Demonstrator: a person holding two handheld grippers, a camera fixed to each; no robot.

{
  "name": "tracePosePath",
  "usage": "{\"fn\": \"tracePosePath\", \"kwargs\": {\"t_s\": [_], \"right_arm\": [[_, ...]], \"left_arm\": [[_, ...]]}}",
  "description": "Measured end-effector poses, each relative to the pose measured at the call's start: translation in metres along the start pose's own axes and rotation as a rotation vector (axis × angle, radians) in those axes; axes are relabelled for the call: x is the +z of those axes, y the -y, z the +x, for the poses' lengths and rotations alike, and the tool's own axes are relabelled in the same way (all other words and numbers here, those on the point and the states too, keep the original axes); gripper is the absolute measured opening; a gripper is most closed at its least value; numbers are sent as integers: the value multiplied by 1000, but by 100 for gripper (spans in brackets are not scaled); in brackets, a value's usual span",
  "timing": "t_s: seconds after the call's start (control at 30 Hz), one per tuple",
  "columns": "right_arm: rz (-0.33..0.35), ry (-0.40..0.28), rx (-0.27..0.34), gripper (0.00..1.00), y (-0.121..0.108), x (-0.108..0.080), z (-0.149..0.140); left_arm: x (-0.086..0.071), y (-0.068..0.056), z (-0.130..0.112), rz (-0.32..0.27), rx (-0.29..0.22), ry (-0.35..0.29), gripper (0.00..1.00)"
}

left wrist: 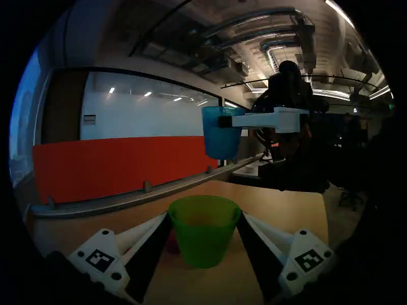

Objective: Pour water

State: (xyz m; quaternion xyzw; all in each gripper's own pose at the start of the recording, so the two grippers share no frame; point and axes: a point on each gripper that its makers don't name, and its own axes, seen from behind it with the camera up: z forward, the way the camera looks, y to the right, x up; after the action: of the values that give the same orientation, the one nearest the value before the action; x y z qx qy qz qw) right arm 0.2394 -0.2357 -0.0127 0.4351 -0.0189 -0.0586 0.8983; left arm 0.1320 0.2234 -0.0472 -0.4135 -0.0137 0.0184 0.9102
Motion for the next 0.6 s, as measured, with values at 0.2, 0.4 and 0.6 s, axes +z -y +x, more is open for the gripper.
{"fn": "tracePosePath", "kwargs": {"t_s": [0.2, 0.4, 0.6], "right_arm": [[-21, 10, 17, 89, -12, -14, -8], [-31, 17, 36, 89, -21, -27, -17], [-42, 21, 50, 89, -29, -35, -27]], "left_arm": [[-2, 7, -4, 18, 6, 16, 87], [-2, 10, -5, 28, 6, 21, 87], [1, 14, -9, 35, 6, 36, 87]]}}
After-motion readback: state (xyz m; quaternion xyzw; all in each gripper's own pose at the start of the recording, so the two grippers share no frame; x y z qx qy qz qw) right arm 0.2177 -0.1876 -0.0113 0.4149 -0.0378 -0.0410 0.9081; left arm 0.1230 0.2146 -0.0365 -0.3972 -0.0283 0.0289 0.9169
